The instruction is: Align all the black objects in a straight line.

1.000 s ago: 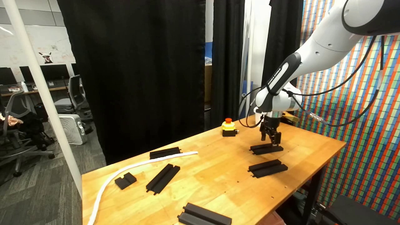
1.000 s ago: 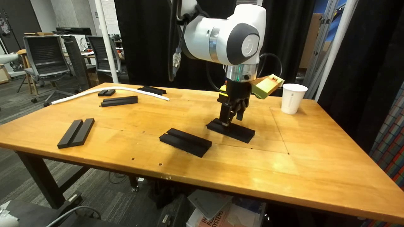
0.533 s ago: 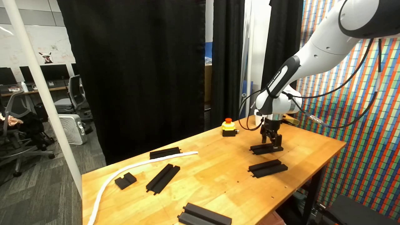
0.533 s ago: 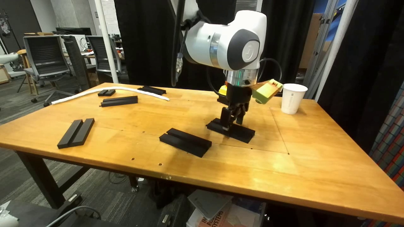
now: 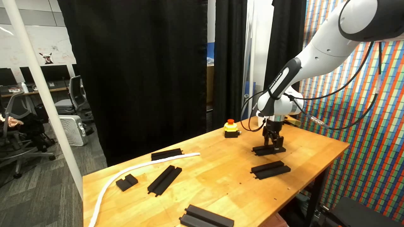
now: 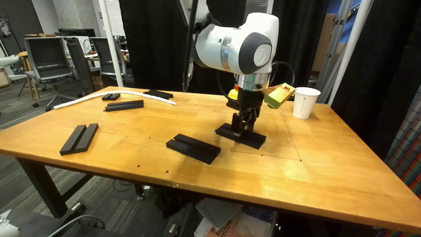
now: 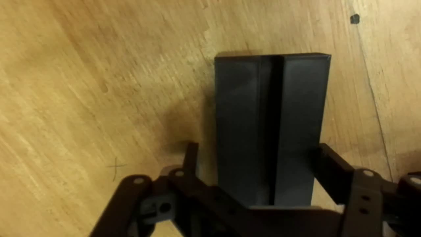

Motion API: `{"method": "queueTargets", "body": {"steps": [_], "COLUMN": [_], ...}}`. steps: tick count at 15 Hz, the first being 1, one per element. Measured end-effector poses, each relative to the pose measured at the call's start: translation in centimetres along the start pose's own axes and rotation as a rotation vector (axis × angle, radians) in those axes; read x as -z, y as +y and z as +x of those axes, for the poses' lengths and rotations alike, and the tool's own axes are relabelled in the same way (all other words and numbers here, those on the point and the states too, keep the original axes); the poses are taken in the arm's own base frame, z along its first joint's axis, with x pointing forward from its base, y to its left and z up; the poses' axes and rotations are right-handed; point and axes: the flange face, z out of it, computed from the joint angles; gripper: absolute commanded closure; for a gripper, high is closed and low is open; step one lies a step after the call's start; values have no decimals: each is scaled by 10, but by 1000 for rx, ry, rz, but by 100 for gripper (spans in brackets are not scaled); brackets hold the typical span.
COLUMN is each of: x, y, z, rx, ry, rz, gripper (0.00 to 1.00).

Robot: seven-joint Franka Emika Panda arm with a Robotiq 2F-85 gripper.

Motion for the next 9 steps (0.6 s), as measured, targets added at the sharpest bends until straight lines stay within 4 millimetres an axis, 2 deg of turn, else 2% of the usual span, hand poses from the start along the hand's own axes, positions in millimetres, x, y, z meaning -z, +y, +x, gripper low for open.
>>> {"method": "queueTargets", "body": {"steps": [2, 9], "x": [-1, 0], "y": [2, 6], "z": [0, 1], "rx": [0, 2], "ry": [-1, -1], "rz": [0, -7], "gripper": [55, 55]}}
